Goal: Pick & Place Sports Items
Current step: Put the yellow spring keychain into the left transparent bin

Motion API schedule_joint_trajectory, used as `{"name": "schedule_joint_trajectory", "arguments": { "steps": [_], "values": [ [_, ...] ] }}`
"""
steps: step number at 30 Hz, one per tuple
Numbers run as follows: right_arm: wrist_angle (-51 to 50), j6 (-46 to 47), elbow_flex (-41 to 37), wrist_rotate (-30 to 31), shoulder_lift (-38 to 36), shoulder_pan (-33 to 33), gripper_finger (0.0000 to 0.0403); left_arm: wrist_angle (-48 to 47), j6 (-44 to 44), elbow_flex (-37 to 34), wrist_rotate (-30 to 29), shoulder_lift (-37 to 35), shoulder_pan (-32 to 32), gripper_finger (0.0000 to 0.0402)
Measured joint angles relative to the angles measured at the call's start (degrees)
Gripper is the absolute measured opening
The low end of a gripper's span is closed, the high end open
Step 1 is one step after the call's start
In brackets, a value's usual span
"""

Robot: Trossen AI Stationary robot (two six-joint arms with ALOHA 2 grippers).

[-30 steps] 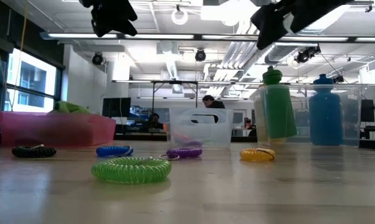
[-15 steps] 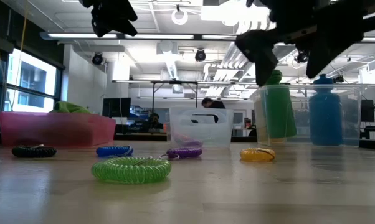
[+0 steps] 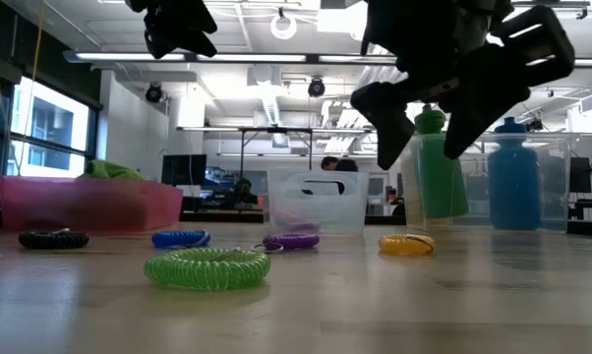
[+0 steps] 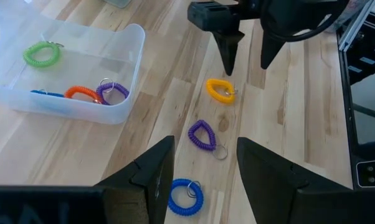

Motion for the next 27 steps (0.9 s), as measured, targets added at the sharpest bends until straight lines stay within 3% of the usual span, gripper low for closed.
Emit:
{"name": "schedule_joint_trajectory", "arguments": {
  "steps": [16, 27],
  "values": [
    [3.4, -1.4, 0.0, -2.6, 0.0, -0.9, 0.0295, 0.0, 0.0, 0.0, 0.0, 0.0, 0.0, 0.017],
    [4.0, -1.4, 0.0, -1.9, 8.2, -0.8, 0.0295, 0.6, 0.0, 0.0, 0.0, 0.0, 0.0, 0.017]
  ]
}}
